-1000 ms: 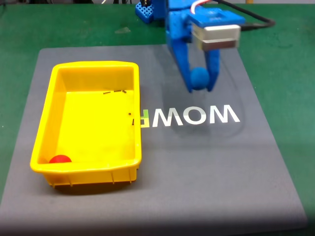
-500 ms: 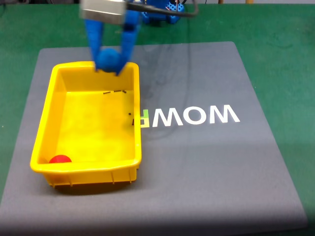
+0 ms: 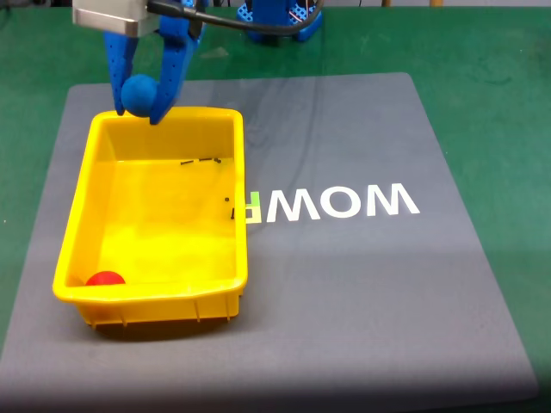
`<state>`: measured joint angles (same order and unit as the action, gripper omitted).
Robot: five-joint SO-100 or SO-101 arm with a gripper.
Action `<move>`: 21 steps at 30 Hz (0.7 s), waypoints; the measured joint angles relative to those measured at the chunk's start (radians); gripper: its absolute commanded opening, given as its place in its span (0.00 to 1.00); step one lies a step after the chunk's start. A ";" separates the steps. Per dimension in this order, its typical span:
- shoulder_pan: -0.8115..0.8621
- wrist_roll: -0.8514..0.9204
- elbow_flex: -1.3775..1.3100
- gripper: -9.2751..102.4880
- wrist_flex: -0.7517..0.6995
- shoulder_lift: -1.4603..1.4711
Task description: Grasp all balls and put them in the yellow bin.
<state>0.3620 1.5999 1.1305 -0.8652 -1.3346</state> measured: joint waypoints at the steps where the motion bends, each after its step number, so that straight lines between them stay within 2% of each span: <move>1: 0.000 0.000 0.000 0.44 0.000 0.000; 21: -0.003 0.000 0.000 0.45 -0.021 -0.037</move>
<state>0.3590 1.5999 1.1305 -0.8866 -1.3714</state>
